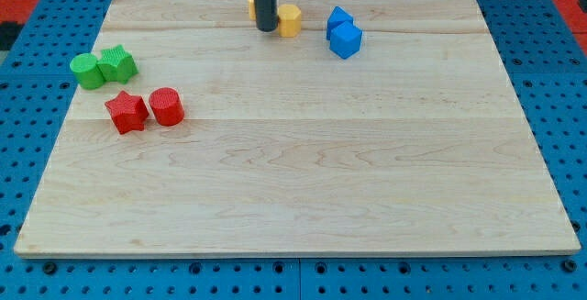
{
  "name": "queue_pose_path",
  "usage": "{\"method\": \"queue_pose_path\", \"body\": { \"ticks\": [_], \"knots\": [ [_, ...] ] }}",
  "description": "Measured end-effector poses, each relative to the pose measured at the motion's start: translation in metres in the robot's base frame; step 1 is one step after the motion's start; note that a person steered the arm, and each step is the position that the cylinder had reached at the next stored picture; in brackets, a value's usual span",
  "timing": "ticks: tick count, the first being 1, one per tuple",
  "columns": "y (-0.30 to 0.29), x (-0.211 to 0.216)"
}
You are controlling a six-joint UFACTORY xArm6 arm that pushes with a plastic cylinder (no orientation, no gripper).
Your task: Push the yellow hexagon towards the top right
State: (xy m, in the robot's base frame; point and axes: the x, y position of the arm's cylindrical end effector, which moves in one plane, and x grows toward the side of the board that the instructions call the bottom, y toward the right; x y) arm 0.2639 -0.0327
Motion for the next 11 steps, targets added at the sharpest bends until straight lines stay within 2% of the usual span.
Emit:
{"method": "queue_pose_path", "body": {
  "ticks": [5,9,11],
  "knots": [
    [0.069,-0.025],
    [0.076,-0.071],
    [0.111,-0.072]
  ]
}}
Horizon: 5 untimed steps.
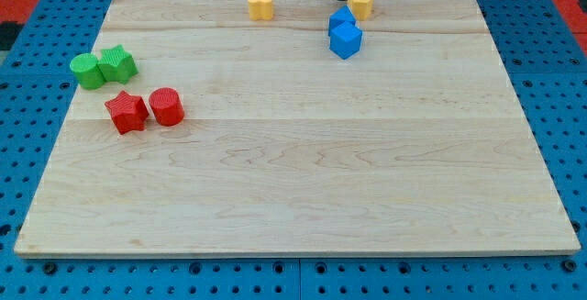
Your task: Push the yellow hexagon towards the top right
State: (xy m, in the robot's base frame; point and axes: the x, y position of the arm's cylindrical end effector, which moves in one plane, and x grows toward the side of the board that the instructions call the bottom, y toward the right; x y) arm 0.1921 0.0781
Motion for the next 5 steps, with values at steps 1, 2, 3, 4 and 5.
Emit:
{"method": "queue_pose_path", "body": {
  "ticks": [1,2,3,4,5],
  "knots": [
    [0.012,0.001],
    [0.017,0.009],
    [0.022,0.023],
    [0.026,0.043],
    [0.036,0.058]
  ]
}}
